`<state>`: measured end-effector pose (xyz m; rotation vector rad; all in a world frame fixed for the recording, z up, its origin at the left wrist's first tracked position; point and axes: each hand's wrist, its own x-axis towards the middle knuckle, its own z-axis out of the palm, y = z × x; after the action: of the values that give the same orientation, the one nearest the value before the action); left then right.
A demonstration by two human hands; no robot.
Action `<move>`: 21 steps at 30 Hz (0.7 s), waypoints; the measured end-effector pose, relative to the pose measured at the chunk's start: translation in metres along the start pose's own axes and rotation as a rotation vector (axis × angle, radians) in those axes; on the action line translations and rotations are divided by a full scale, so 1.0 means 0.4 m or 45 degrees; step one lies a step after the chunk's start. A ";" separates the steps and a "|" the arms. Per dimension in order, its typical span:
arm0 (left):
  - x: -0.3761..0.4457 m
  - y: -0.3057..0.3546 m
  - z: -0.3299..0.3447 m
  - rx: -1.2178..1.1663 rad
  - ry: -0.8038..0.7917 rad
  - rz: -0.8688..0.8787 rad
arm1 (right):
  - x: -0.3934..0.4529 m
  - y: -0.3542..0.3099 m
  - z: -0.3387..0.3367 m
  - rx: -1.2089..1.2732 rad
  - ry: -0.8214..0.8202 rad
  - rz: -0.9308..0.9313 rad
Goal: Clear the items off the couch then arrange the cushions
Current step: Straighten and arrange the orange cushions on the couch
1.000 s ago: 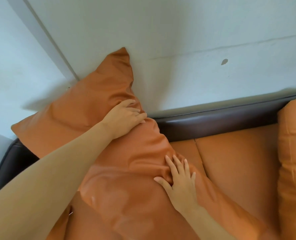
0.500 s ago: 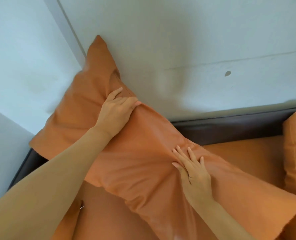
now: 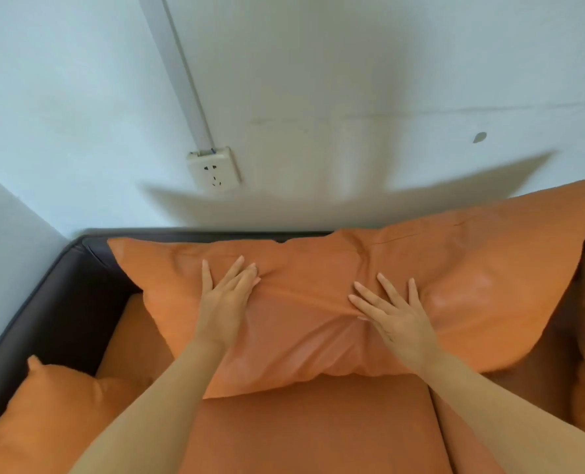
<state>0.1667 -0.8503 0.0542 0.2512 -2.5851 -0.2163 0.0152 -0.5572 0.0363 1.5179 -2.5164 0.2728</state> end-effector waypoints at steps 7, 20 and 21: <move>-0.054 0.047 0.051 0.185 -0.208 -0.124 | -0.035 -0.020 0.056 -0.031 -0.352 0.199; -0.027 -0.032 0.112 0.478 -0.889 -0.379 | 0.112 0.061 0.127 -0.233 -0.503 0.391; -0.005 -0.041 0.120 0.488 -0.920 -0.395 | 0.131 0.072 0.138 -0.241 -0.510 0.399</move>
<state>0.1457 -0.8606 0.0091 0.8511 -3.2803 0.1116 -0.0380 -0.6027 -0.0055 1.1997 -2.9857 -0.2493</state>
